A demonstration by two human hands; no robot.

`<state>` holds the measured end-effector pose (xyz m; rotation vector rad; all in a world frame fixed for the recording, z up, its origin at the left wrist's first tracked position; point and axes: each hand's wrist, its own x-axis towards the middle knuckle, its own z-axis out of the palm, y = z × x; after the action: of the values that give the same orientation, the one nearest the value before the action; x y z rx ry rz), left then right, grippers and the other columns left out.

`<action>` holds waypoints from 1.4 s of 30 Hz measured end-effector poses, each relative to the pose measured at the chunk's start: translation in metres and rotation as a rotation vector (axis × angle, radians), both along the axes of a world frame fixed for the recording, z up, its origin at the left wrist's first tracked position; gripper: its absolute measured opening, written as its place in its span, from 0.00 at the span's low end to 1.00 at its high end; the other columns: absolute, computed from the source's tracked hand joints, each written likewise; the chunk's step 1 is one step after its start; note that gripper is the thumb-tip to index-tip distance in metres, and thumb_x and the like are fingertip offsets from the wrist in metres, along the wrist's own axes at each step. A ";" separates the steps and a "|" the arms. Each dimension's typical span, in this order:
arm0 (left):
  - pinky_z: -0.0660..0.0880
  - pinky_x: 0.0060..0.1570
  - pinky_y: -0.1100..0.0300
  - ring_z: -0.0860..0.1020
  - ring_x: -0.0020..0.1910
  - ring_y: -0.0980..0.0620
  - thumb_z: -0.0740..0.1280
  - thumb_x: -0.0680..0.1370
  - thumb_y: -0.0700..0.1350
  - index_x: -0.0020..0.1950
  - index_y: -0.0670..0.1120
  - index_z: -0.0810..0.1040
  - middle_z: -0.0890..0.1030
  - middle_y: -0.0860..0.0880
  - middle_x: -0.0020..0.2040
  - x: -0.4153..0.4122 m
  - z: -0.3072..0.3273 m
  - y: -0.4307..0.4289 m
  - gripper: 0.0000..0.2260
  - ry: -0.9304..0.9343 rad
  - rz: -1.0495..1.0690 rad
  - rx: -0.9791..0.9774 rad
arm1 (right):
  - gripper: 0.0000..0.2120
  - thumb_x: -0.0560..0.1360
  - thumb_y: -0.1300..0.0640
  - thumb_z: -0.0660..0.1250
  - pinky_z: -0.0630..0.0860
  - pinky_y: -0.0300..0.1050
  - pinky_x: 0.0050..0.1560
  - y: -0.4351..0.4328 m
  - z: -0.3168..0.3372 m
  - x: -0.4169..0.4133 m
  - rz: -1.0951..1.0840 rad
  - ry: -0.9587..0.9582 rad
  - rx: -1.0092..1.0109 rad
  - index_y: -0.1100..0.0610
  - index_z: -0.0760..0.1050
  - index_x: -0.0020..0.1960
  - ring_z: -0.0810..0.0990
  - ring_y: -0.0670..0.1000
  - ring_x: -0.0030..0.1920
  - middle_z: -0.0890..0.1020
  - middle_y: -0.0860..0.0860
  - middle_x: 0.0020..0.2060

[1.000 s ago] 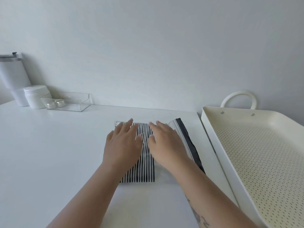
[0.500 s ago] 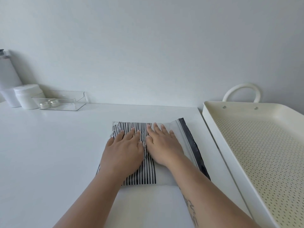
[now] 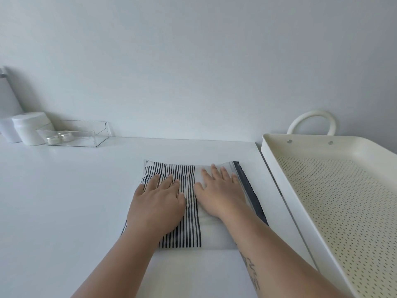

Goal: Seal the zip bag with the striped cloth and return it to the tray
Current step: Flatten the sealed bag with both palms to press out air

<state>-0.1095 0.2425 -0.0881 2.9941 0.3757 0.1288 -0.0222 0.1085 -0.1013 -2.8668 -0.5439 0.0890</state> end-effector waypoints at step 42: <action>0.53 0.73 0.45 0.48 0.78 0.49 0.47 0.80 0.51 0.78 0.49 0.57 0.53 0.53 0.80 -0.009 0.008 -0.008 0.25 0.019 0.004 0.088 | 0.32 0.77 0.34 0.40 0.38 0.58 0.76 -0.023 0.001 -0.067 0.098 -0.027 -0.055 0.45 0.42 0.78 0.40 0.52 0.78 0.43 0.50 0.79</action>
<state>-0.1184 0.2348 -0.0799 3.0831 0.3886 0.1197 -0.0892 0.0851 -0.1002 -2.8972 -0.6974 0.0824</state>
